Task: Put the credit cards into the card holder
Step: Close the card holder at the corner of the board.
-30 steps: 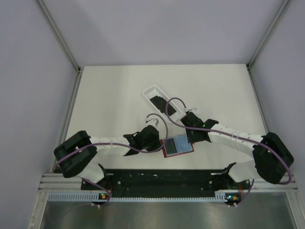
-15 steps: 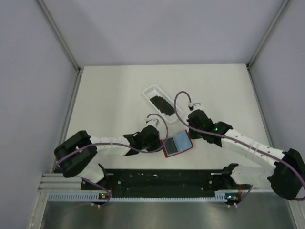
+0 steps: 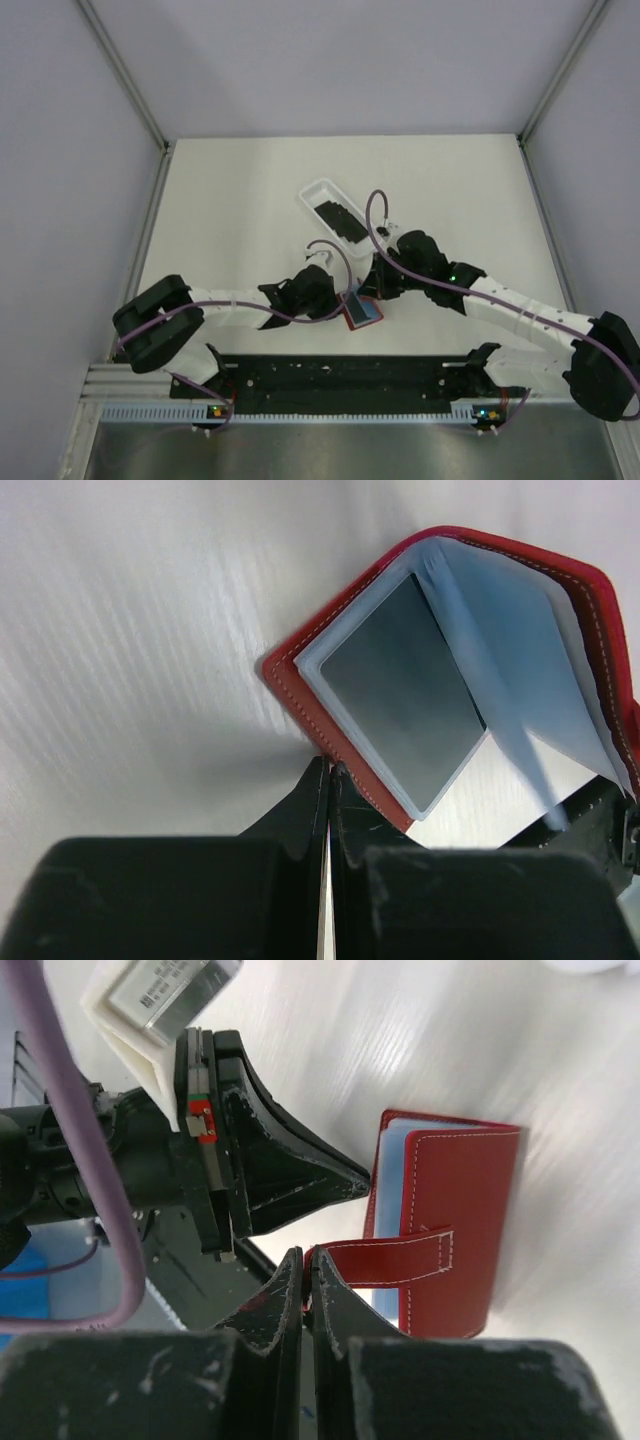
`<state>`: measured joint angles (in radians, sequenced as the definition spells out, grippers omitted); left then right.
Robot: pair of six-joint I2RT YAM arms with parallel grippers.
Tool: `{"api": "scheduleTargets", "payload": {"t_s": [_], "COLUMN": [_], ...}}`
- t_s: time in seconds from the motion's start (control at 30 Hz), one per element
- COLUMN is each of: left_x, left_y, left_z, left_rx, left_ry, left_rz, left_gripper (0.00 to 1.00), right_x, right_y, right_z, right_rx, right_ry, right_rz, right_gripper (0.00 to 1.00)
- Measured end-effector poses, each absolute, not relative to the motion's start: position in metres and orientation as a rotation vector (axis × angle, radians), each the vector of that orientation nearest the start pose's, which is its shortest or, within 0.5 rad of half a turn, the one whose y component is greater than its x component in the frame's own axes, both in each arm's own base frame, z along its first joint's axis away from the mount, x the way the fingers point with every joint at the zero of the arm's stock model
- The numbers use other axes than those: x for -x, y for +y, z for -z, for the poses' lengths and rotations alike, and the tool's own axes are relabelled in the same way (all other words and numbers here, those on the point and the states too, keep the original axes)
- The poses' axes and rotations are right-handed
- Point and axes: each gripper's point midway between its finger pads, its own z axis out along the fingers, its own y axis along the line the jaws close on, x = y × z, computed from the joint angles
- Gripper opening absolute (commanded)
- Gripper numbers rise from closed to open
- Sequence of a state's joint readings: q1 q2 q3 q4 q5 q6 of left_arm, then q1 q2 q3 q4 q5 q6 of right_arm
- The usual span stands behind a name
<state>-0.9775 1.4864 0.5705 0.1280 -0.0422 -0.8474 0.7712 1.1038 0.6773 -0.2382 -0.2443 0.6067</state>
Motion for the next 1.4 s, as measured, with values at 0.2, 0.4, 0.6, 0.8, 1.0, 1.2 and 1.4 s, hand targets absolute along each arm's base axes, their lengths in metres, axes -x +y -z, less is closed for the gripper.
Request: {"api": "scheduleTargets", "payload": {"t_s": [0.2, 0.4, 0.6, 0.8, 1.0, 1.2, 1.4], "left_x": [-0.164, -0.157, -0.165, -0.162, -0.161, -0.163, -0.167], "left_y": [-0.283, -0.249, -0.240, -0.226, -0.220, -0.218, -0.223], "left_z": [-0.022, -0.036, -0.062, -0.050, -0.045, -0.047, -0.053], "left_rx": [-0.067, 0.017, 0.065, 0.077, 0.081, 0.078, 0.068], "left_ry": [2.472, 2.388, 2.293, 2.334, 2.352, 2.355, 2.347], "left_rz": [0.842, 0.840, 0.847, 0.762, 0.719, 0.696, 0.695], "left_gripper": [0.00, 0.00, 0.00, 0.00, 0.00, 0.00, 0.00], "right_x": [-0.167, -0.159, -0.150, -0.140, -0.144, -0.160, -0.173], "right_y": [0.284, 0.306, 0.321, 0.327, 0.333, 0.350, 0.330], "right_z": [-0.109, -0.090, -0.061, -0.030, -0.039, -0.107, -0.145], "right_rx": [0.336, 0.359, 0.395, 0.419, 0.463, 0.528, 0.483], "right_ry": [2.443, 2.477, 2.543, 2.626, 2.613, 2.423, 2.310], "right_rz": [-1.109, -1.188, -1.192, -1.164, -1.160, -1.227, -1.118], "right_gripper": [0.00, 0.00, 0.00, 0.27, 0.45, 0.46, 0.29]}}
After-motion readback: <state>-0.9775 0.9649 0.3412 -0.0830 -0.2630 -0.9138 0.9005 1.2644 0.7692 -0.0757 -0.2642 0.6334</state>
